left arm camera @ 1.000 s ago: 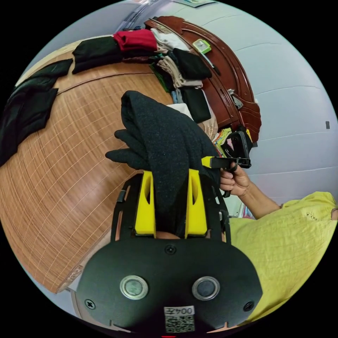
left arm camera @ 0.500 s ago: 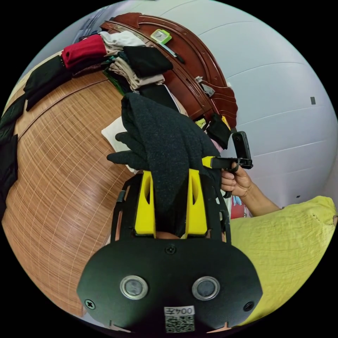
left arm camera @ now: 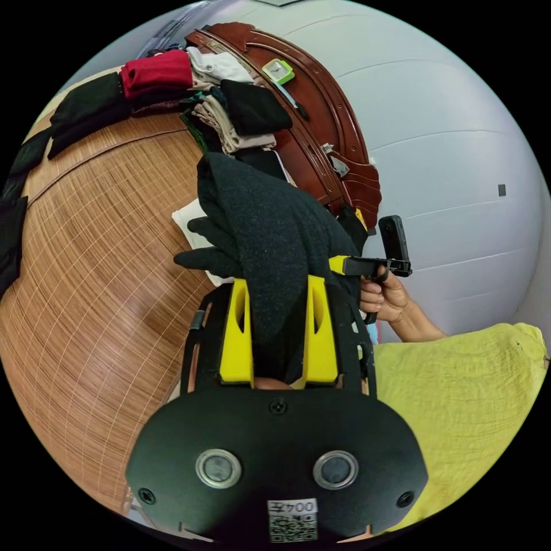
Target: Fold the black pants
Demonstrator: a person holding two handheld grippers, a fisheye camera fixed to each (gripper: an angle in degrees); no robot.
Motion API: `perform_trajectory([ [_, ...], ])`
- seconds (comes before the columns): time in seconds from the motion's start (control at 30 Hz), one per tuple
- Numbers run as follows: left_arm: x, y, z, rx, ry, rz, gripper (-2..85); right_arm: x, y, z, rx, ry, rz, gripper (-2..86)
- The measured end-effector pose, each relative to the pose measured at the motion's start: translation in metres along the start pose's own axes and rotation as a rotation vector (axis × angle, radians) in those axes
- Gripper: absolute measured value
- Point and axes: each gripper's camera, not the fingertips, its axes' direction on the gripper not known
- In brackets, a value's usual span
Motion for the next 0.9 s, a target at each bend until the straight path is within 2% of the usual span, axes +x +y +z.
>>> perform_trajectory([
  [0.17, 0.017, -0.021, -0.026, 0.049, -0.056, -0.042, 14.1, -0.020, -0.023, -0.018, -0.055, -0.051, -0.046, 11.7],
  [0.4, 0.064, -0.063, -0.018, 0.175, -0.123, -0.145, 14.1, -0.023, -0.071, -0.074, -0.161, -0.081, -0.149, 11.7],
  [0.6, 0.129, -0.147, -0.001, 0.262, -0.150, -0.180, 14.3, -0.029, -0.129, -0.167, -0.202, -0.067, -0.247, 11.6],
  [0.9, 0.199, -0.318, -0.016, 0.459, -0.187, -0.081, 14.6, -0.080, -0.262, -0.306, -0.120, 0.027, -0.472, 11.7],
])
